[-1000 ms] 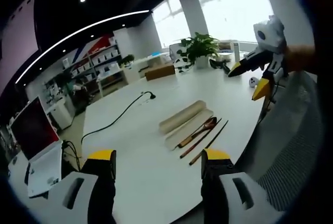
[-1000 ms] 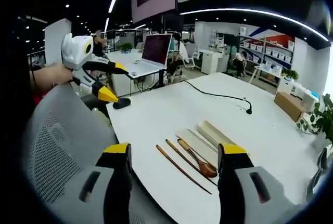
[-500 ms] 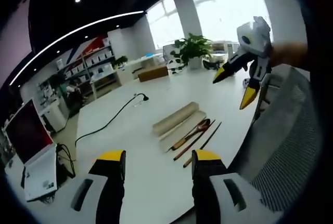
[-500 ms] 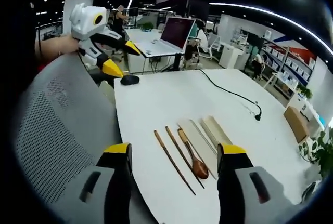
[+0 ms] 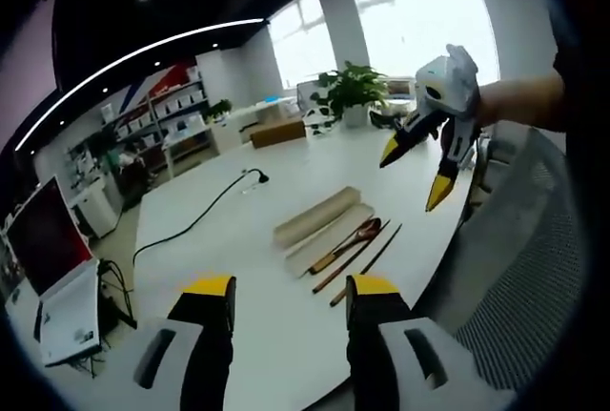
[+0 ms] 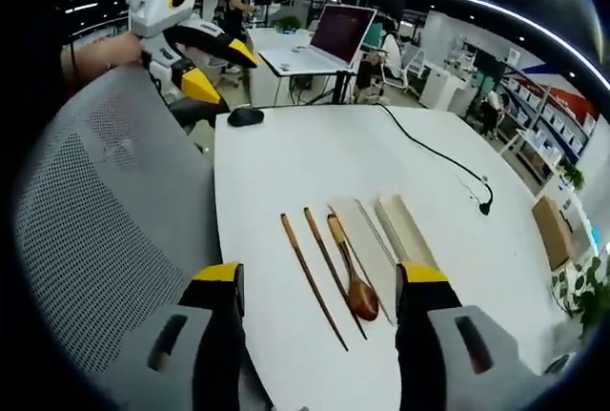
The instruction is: Arrange the utensils inside the cutlery case until each visible utensil rests in its matching compartment.
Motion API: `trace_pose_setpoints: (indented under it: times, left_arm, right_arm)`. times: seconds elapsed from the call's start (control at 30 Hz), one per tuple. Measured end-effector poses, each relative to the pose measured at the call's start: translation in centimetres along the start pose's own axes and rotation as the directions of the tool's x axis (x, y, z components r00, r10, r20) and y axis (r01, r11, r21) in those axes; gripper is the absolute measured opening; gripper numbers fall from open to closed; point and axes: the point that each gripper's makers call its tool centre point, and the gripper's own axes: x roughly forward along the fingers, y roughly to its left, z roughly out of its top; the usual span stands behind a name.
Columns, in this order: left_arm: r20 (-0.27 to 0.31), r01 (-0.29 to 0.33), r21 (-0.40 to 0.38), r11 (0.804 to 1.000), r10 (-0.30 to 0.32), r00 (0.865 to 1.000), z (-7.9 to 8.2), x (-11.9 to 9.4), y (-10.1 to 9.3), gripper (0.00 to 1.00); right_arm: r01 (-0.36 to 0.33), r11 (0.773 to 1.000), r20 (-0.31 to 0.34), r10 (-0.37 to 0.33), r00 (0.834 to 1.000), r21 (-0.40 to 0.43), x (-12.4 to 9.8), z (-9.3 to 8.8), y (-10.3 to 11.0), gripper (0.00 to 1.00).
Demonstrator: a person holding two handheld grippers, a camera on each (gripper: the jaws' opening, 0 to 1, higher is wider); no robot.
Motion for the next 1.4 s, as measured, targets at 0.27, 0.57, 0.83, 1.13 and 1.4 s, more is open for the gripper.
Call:
trace_pose_setpoints:
  times: [0.27, 0.57, 0.83, 1.13, 1.4]
  left_arm:
    - [-0.004, 0.004, 0.006, 1.0, -0.004, 1.0, -0.1, 0.0, -0.1, 0.46]
    - [-0.004, -0.001, 0.008, 1.0, 0.001, 1.0, 0.0, -0.1, -0.1, 0.44]
    - [0.0, -0.008, 0.0, 1.0, 0.008, 1.0, 0.0, -0.2, 0.1, 0.42]
    - [-0.001, -0.013, 0.009, 1.0, 0.013, 1.0, 0.0, -0.2, 0.1, 0.43]
    - [-0.007, -0.015, 0.013, 1.0, 0.015, 1.0, -0.1, -0.2, 0.2, 0.43]
  right_arm:
    - [-0.028, 1.0, -0.04, 0.028, 0.999, 0.009, 1.2, -1.0, 0.4, 0.61]
    - [-0.032, 0.999, -0.078, 0.033, 0.996, 0.012, 2.0, -1.8, 0.1, 0.61]
    - [-0.007, 0.999, -0.071, 0.01, 0.997, 0.048, 2.1, -2.1, -0.8, 0.6]
    - [-0.012, 0.998, -0.077, 0.017, 0.997, 0.062, 2.1, -2.5, -0.8, 0.6]
    - [-0.024, 0.998, -0.108, 0.03, 0.994, 0.058, 2.5, -3.4, -0.6, 0.6]
